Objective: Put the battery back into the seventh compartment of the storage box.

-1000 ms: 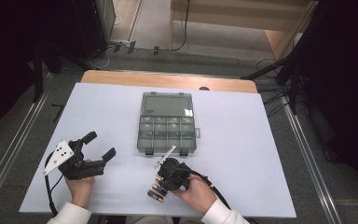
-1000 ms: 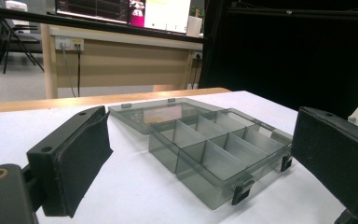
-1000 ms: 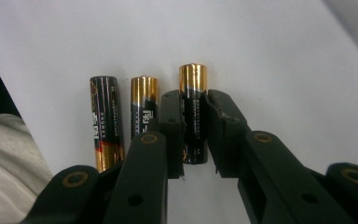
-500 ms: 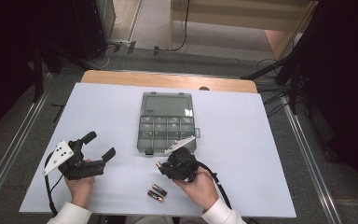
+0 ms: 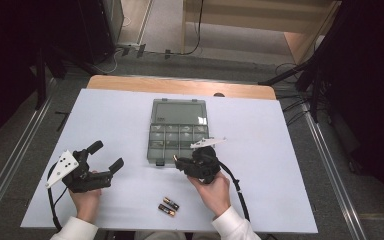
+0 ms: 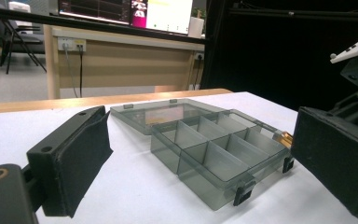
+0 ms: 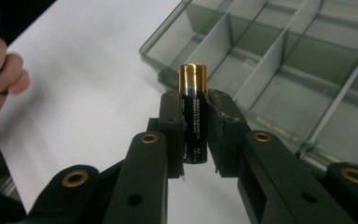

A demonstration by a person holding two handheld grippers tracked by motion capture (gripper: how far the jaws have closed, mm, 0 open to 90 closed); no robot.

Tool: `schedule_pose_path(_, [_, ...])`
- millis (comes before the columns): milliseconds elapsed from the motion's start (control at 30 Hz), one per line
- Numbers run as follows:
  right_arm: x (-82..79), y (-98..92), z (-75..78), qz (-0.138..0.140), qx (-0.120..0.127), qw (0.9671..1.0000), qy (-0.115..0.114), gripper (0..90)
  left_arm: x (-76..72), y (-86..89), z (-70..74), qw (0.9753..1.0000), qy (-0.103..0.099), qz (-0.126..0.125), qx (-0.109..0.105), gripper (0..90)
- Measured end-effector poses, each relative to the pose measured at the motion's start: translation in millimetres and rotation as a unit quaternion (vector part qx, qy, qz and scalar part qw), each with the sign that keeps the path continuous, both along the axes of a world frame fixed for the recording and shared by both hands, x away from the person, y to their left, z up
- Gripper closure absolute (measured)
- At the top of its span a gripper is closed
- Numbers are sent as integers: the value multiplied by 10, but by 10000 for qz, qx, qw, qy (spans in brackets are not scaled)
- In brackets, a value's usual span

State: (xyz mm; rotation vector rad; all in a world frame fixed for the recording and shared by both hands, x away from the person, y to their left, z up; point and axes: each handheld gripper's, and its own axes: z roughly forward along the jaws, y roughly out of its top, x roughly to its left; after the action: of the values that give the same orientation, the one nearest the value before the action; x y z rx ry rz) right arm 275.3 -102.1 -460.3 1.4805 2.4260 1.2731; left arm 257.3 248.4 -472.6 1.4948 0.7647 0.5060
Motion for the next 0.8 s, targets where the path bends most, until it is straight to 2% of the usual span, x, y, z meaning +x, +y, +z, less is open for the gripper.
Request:
schedule_pose_path(67, [28,-20,-2,-113,95,9999,-33,780,0,2,0,10000,-6,3,0,45])
schedule_pose_path(233, [80,-67,-11,-424,405,9983,63,780,3,1,-1,10000,0,-6,-6,45])
schedule_pose_path(367, [117,-103,-38,-850,652,9937,342,781,6,4,2,10000,-6,15,-44,45])
schedule_pose_path(500, [166,-112,-71,-1029,876,9890,594,781,7,5,1,10000,-3,8,-48,45])
schedule_pose_path(633, [211,-99,-108,-1170,995,9859,666,780,16,5,-6,10000,32,4,-17,45])
schedule_pose_path(800, [275,-103,-146,-1492,1158,9800,619,780,14,1,-6,10000,10,-5,-23,45])
